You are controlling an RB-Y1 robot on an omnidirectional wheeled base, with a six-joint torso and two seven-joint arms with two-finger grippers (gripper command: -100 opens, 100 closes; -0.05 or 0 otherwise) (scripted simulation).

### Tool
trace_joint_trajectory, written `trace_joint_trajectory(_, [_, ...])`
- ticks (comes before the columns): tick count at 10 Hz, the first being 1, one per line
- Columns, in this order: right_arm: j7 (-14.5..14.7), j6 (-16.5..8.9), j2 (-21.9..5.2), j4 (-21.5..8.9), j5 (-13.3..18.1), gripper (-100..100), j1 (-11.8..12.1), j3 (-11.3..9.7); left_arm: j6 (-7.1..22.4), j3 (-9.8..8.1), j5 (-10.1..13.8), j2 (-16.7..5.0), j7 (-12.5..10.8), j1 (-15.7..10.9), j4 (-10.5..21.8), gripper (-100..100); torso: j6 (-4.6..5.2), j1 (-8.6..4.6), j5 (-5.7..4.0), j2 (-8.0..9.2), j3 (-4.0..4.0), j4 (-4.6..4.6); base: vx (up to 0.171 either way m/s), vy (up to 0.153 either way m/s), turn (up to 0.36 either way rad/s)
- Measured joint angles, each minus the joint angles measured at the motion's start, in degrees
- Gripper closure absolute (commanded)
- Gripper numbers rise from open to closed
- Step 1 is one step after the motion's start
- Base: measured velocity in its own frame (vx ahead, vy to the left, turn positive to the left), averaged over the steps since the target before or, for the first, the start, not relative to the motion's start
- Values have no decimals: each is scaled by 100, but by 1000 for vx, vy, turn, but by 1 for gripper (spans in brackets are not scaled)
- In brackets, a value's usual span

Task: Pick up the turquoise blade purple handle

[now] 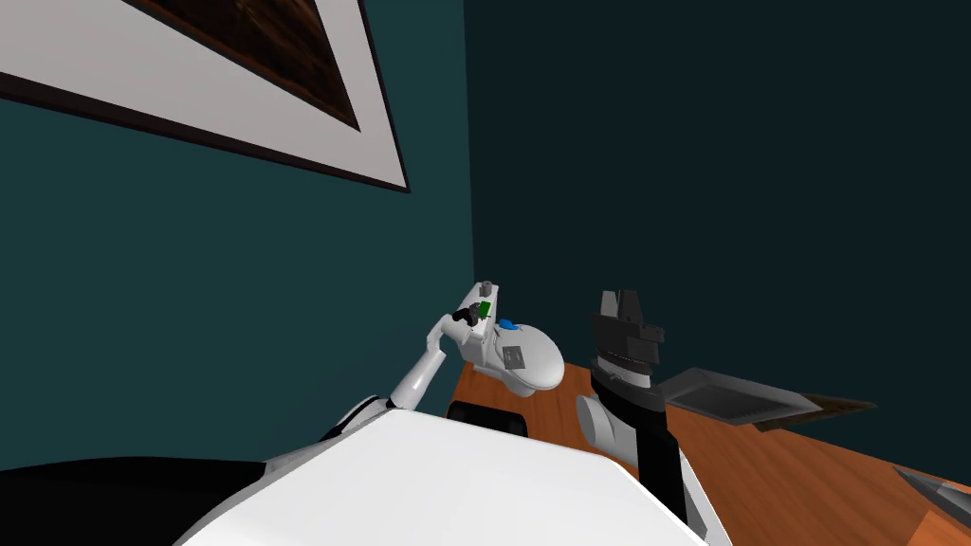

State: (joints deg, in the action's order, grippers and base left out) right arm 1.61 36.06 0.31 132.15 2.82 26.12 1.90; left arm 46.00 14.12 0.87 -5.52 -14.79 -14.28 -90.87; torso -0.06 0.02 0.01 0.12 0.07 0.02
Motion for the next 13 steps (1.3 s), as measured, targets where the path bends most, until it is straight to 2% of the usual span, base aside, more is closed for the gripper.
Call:
trace_joint_trajectory(2, [0, 0, 0, 0, 0, 0, 0, 0, -215, -193, 71, -33, 77, -305, 293, -100, 2, -3, -1, 5, 3, 2, -46, 2, -36])
trace_joint_trajectory(4, [0, 0, 0, 0, 0, 0, 0, 0, -294, -234, 110, -50, 96, -466, 689, -100, 0, -1, 0, -9, -5, -2, -5, 1, 5])
trace_joint_trajectory(5, [0, 0, 0, 0, 0, 0, 0, 0, -297, -226, 63, -16, 86, -456, 794, -100, 0, -2, 0, -13, -9, -6, -46, -1, -107])
trace_joint_trajectory(7, [0, 0, 0, 0, 0, 0, 0, 0, -502, -413, 120, -33, 151, -782, 1084, -100, 2, -3, 1, -3, -5, -7, -53, 3, -31])
trace_joint_trajectory(8, [0, 0, 0, 0, 0, 0, 0, 0, -556, -439, 151, -52, 171, -864, 1259, -100, 1, 0, 2, -8, -8, -8, -13, 7, 8])
trace_joint_trajectory(10, [0, 0, 0, 0, 0, 0, 0, 0, -593, -443, 130, -38, 172, -878, 1510, -100, 1, 1, 4, -25, -23, -23, -29, 5, -52])
trace_joint_trajectory(12, [0, 0, 0, 0, 0, 0, 0, 0, -874, -637, 172, -36, 227, -1241, 1943, -100, 2, 2, 5, -14, -18, -22, -51, 4, -32])
trace_joint_trajectory(13, [0, 0, 0, 0, 0, 0, 0, 0, -929, -657, 183, -41, 243, -1301, 2156, -100, 0, 3, 6, -24, -24, -25, -2, 0, 10])
